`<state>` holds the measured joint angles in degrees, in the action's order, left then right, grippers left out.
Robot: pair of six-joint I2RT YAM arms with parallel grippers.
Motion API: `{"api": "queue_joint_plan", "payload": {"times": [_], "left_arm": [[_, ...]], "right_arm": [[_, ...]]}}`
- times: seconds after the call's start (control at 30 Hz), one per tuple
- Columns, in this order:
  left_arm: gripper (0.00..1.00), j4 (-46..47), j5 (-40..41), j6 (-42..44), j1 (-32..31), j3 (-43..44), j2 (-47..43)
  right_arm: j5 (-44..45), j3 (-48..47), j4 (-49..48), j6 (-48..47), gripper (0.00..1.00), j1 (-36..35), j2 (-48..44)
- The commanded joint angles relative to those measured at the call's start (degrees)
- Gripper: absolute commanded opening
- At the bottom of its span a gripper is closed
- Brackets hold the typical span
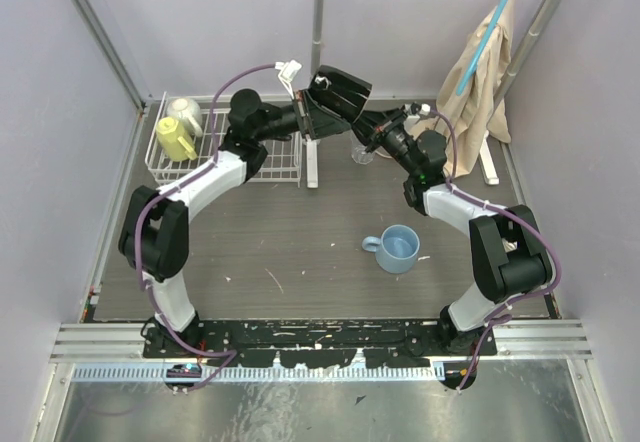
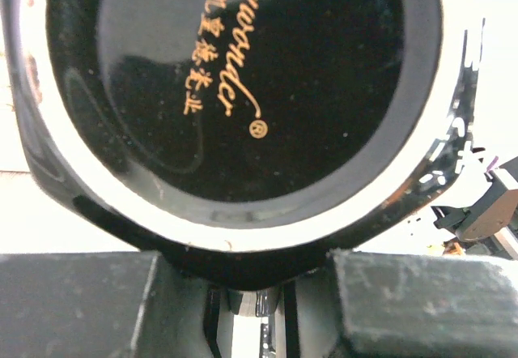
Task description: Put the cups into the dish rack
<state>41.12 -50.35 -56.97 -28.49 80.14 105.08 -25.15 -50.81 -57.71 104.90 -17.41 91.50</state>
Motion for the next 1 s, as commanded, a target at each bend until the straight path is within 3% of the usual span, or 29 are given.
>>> {"api": "queue_joint_plan", "payload": {"times": [0.0, 0.3, 0.37, 0.8, 0.97], "left_arm": [[0.0, 0.11, 0.13, 4.77, -1.52, -2.44, -6.23], [0.0, 0.34, 2.93, 9.33, -1.16, -7.66, -9.98], [0.0, 0.08, 3.36, 10.2, -0.94, -8.36, -10.58], [0.0, -1.37, 5.39, 12.07, 5.23, -12.45, -15.37], [0.0, -9.89, 7.7, 16.53, 8.63, -12.11, -17.28]], "right_arm": [[-7.18, -3.14, 0.13, -6.81, 0.07, -2.11, -0.55], [-7.49, -5.13, 2.65, -8.24, 0.5, -2.16, -0.24], [-7.37, -5.08, 3.2, -8.47, 0.56, -2.14, -0.34], [-6.67, -2.94, 3.25, -8.03, 0.61, -2.12, -0.87], [-6.68, -0.11, 2.7, -8.23, 0.61, -2.05, -1.64]]}}
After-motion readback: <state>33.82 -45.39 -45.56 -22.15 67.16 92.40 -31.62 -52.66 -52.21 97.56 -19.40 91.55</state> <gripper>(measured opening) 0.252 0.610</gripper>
